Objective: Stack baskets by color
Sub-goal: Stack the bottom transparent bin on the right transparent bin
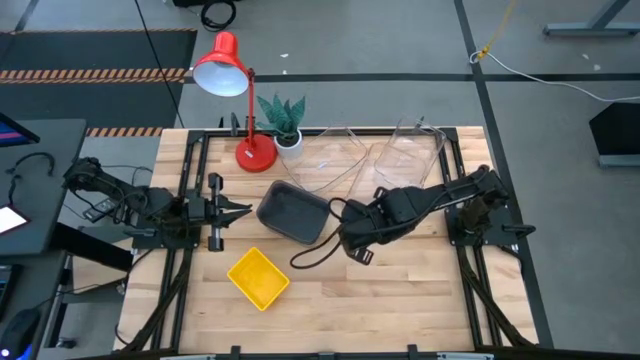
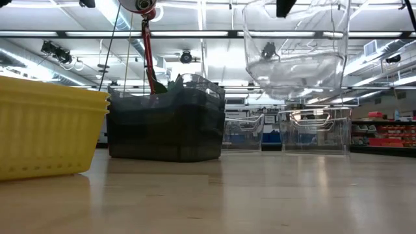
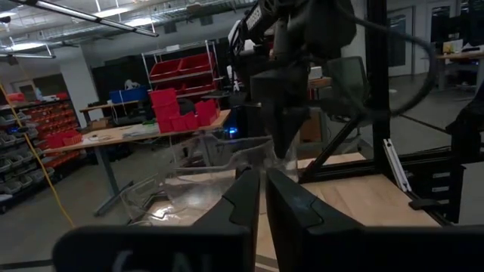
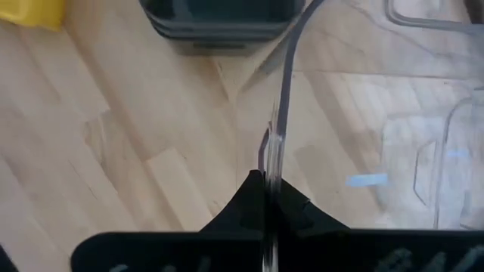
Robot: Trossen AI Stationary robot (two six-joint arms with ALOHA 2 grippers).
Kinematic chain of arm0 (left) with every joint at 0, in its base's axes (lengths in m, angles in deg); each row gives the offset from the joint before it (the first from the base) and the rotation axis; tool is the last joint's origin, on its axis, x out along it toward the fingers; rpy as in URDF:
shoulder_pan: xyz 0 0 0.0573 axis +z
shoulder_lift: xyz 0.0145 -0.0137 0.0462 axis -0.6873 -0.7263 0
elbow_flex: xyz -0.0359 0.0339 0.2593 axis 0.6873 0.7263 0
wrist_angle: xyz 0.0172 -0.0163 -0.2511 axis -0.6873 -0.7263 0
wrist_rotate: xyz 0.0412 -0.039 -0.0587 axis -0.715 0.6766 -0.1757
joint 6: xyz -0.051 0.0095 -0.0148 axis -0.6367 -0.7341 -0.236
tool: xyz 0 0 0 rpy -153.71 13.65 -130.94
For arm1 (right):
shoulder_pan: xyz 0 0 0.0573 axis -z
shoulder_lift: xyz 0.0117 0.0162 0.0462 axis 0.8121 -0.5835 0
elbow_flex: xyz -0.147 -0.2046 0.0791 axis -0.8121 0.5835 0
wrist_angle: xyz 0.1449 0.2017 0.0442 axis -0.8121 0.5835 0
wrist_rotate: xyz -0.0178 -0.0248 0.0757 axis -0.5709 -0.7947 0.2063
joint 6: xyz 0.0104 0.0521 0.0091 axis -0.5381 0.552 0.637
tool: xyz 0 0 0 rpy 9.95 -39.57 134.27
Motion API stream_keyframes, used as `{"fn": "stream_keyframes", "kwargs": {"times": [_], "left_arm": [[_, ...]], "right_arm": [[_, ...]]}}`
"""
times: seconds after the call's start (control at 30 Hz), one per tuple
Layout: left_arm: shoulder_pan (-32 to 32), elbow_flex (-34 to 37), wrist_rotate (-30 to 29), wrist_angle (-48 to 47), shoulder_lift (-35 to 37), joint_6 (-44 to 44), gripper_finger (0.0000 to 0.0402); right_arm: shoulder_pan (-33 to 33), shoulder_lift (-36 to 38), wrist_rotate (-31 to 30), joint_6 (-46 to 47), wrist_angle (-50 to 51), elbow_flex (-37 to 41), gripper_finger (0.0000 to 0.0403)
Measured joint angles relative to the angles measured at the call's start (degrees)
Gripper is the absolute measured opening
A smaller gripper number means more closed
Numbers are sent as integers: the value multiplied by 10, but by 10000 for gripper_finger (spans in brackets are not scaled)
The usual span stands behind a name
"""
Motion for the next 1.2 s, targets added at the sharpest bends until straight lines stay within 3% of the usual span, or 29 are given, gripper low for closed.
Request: {"fn": "stream_keyframes", "kwargs": {"times": [0.47, 0.97, 1.2], "left_arm": [[0, 0, 0, 0, 0, 0, 34], [0, 0, 0, 0, 0, 0, 26], [0, 0, 0, 0, 0, 0, 35]], "right_arm": [[53, 29, -20, -115, -3, 30, 0], [158, 199, -51, -144, -5, 248, 0], [233, 255, -59, -198, -78, 355, 0]]}}
